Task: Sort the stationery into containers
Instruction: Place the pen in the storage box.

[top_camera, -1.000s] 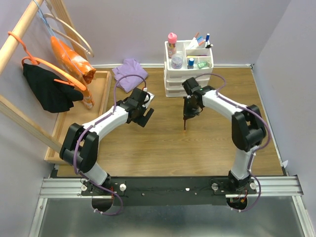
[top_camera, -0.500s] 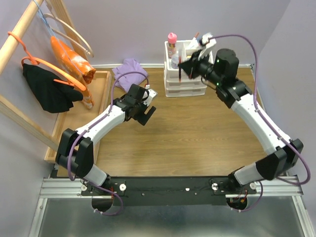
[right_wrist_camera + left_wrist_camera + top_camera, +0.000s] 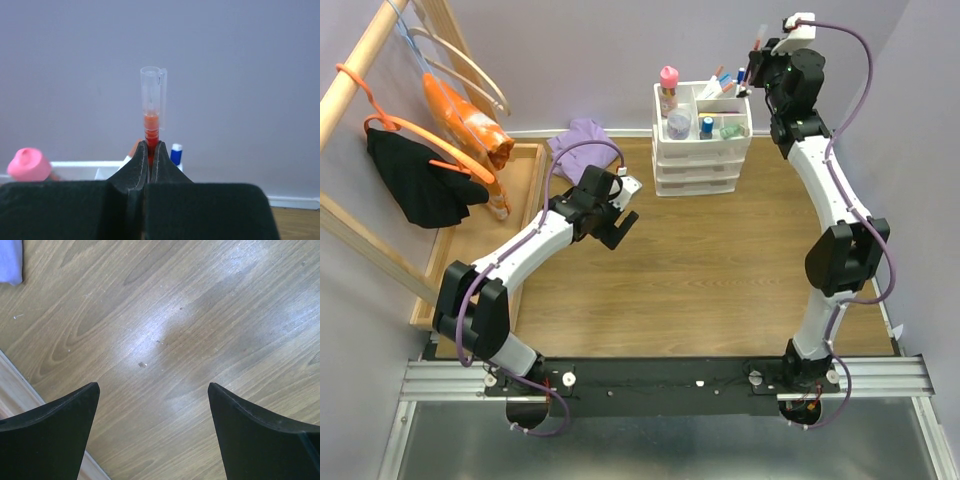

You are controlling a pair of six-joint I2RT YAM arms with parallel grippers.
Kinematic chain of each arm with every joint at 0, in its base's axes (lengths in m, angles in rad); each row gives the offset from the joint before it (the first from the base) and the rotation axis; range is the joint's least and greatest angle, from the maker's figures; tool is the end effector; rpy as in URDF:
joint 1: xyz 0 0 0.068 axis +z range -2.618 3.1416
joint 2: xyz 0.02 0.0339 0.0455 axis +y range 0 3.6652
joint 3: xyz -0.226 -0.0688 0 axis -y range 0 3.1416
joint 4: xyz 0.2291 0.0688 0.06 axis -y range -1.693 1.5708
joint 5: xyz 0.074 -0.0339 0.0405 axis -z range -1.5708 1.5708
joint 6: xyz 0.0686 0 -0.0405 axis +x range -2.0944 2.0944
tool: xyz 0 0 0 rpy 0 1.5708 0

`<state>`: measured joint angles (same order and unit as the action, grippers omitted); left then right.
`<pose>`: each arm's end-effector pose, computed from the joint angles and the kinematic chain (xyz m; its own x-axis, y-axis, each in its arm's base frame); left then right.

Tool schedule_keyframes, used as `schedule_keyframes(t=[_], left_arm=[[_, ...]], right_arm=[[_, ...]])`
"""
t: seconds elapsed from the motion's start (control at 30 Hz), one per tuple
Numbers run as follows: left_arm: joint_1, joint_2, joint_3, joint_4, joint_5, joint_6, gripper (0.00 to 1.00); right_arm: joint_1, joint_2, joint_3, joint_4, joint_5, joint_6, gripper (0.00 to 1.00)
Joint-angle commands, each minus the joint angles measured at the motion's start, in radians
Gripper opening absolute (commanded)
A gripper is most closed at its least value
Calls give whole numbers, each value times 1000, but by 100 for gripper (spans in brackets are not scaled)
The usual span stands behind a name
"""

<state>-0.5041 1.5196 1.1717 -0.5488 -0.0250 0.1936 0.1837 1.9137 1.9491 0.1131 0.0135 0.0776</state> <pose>0.2926 -0.1595 0.2061 -0.5810 0.5402 -0.6088 0.5921 0.7938 0.1393 0.4562 0.0838 0.4155 0.1319 0.1033 -0.9859 -0.1803 0.9805 0.0787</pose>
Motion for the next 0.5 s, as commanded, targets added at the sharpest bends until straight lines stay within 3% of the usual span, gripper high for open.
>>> schedule_keyframes(t=[0.0, 0.47], left_arm=[[-2, 1, 19, 3, 25, -16, 99], [-2, 77, 78, -26, 13, -11, 99]], right_arm=[[-27, 64, 94, 69, 66, -7, 1], [-44, 268, 211, 99, 34, 13, 1]])
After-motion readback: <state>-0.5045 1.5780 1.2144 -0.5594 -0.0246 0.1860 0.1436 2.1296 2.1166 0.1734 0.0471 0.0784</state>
